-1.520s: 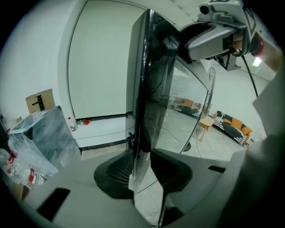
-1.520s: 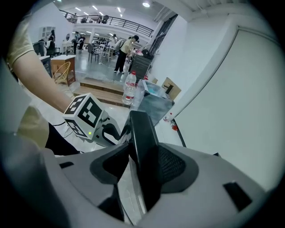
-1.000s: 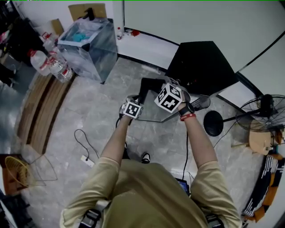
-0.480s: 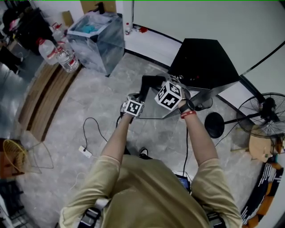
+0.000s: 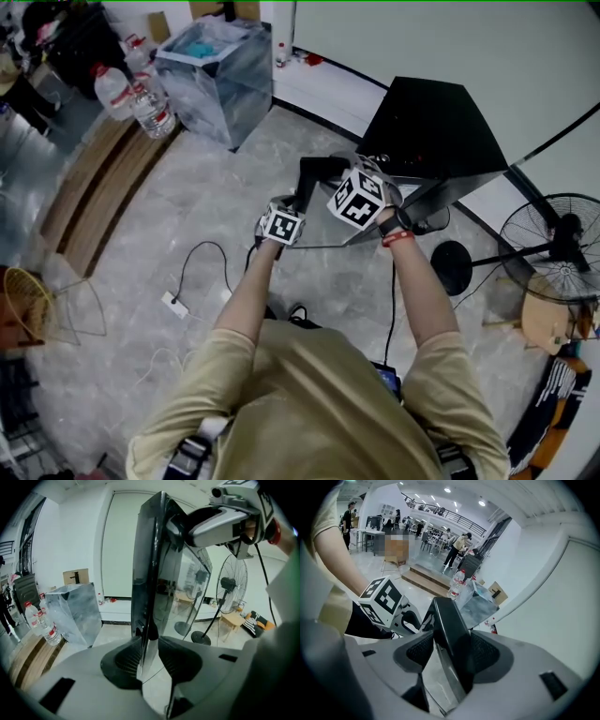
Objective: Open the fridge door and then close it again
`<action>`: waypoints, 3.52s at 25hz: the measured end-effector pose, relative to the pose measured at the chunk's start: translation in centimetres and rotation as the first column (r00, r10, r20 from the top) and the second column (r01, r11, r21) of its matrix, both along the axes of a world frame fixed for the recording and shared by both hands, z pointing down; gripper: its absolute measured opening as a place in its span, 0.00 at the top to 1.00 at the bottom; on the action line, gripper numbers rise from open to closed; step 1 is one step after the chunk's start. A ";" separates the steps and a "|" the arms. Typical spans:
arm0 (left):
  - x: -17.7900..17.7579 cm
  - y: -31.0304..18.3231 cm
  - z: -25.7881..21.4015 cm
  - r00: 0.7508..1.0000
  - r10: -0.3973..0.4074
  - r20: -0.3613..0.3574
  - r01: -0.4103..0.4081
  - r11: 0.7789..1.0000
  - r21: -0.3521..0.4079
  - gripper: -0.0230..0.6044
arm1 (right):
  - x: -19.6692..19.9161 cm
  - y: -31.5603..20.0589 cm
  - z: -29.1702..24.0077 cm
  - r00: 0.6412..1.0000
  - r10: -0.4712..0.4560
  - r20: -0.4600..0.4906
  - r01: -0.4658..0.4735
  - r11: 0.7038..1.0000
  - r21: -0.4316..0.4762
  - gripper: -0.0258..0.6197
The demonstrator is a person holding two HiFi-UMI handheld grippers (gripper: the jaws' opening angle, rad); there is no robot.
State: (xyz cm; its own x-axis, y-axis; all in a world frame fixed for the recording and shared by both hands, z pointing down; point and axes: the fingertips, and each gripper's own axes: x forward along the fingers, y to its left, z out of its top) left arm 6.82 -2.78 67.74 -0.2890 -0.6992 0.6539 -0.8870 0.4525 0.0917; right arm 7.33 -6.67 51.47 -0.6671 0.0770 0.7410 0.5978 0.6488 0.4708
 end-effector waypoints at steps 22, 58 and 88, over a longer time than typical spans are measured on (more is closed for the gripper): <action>4.3 1.1 0.6 0.998 -0.070 -0.005 0.070 0.997 0.030 0.78 | 3.8 1.7 0.1 0.998 -0.050 0.047 0.050 0.999 0.003 0.53; 4.1 9.2 -23.8 0.906 -0.293 0.307 0.130 0.881 0.456 0.87 | 9.7 0.7 -8.6 0.744 0.584 0.324 -0.213 0.667 -0.714 0.79; 4.7 8.7 -19.5 0.945 -0.235 0.228 0.128 0.906 0.404 0.90 | 8.4 1.2 -7.0 0.886 0.354 0.299 -0.160 0.839 -0.520 0.80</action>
State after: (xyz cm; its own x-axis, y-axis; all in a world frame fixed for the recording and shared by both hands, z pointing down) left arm 11.54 5.92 48.22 -0.5597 -0.7959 0.2307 -0.8078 0.5861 0.0623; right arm 15.76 -5.51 44.48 -0.9257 0.1338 0.3537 0.2209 0.9505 0.2185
